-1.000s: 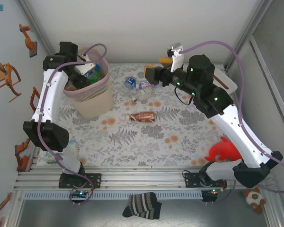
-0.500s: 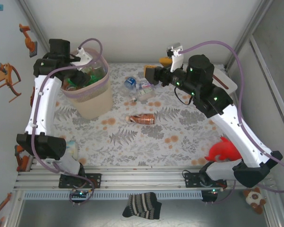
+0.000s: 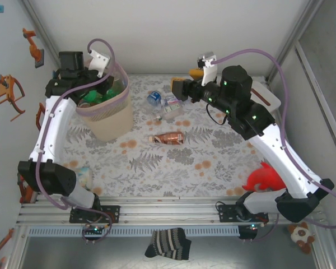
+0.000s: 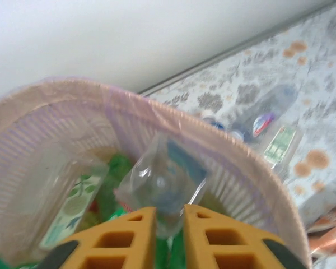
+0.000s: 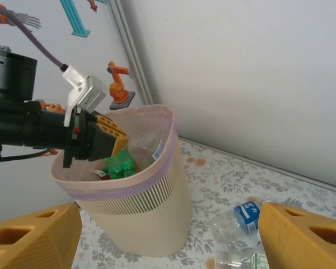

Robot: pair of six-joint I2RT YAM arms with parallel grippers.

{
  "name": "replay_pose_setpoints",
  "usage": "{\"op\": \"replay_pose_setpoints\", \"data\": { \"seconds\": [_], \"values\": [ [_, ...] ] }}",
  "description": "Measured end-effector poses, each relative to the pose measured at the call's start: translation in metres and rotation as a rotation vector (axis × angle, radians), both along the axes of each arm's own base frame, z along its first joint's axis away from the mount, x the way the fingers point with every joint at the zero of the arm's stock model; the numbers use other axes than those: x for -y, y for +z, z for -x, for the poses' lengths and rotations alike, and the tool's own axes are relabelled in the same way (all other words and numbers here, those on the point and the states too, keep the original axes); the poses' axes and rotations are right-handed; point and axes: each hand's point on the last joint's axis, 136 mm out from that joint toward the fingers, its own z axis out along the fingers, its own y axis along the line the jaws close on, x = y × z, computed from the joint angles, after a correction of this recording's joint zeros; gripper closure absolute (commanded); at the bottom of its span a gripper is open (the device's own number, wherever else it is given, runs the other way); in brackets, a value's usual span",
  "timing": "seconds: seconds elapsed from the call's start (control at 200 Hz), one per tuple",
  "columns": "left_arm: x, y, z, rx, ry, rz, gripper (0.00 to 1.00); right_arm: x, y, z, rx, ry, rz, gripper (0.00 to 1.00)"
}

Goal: Put the plastic bottles in the bin

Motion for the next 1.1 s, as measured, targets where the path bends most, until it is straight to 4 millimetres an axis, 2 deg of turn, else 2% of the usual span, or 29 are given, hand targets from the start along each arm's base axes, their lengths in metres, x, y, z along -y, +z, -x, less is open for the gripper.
{"op": "replay_pose_setpoints", "data": {
  "seconds": [0.08, 0.2, 0.391, 0.591, 0.946, 1.102],
  "values": [
    [0.004, -0.004, -0.011, -0.01, 0.002, 0.029, 1.0, 0.001, -0.003, 0.001, -0.004, -0.001, 0.003, 0.18],
    [0.01, -0.011, -0.019, -0.033, -0.005, 0.062, 1.0, 0.004, -0.004, 0.002, -0.004, -0.009, 0.005, 0.18],
    [0.017, -0.015, -0.019, -0.053, -0.035, 0.095, 1.0, 0.006, -0.008, 0.002, -0.009, -0.019, 0.01, 0.19],
    [0.023, -0.036, -0.021, -0.127, -0.066, 0.117, 1.0, 0.005, -0.015, 0.0, -0.022, -0.022, 0.021, 0.19],
    [0.02, -0.035, -0.015, -0.169, -0.081, 0.166, 1.0, 0.01, -0.021, 0.0, -0.042, -0.043, 0.032, 0.19],
    [0.016, -0.026, -0.007, -0.17, -0.06, 0.188, 0.98, 0.013, -0.038, -0.004, -0.087, -0.073, 0.089, 0.19]
  ]
}}
